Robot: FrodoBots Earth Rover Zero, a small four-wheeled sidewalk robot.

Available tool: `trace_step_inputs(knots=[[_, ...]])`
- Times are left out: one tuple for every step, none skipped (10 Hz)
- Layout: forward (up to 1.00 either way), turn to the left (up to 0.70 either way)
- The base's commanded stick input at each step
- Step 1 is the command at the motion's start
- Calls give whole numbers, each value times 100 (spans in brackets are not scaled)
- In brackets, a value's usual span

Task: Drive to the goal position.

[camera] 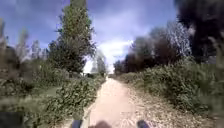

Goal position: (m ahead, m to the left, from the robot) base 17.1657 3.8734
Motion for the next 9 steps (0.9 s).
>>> trace_step_inputs(knots=[[100,0],[100,0],[100,0],[100,-27],[100,-38],[100,-2],[100,-38],[100,-40],[100,-28]])
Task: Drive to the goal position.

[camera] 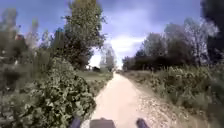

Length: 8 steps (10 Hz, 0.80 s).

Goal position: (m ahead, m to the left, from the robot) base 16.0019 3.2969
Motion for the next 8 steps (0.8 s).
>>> trace_step_inputs(knots=[[100,0],[100,0],[100,0],[100,0],[100,0],[100,-29],[100,-40],[100,-14]])
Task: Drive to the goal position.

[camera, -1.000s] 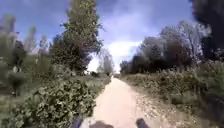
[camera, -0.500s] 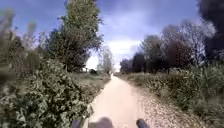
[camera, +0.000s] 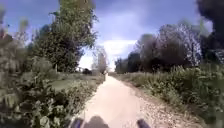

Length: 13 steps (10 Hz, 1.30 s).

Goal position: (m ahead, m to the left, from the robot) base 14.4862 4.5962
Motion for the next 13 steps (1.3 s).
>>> trace_step_inputs(knots=[[100,-14],[100,-33],[100,-13],[100,0],[100,0],[100,0],[100,0],[100,0],[100,0],[100,0],[100,-2],[100,-7],[100,-12]])
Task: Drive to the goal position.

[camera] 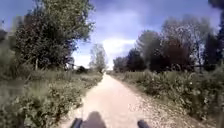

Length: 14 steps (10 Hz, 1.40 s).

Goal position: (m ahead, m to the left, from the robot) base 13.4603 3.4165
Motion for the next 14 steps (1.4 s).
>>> trace_step_inputs(knots=[[100,-7],[100,0],[100,0],[100,0],[100,0],[100,0],[100,0],[100,0],[100,-18],[100,-28],[100,0],[100,-4],[100,-31],[100,-5]])
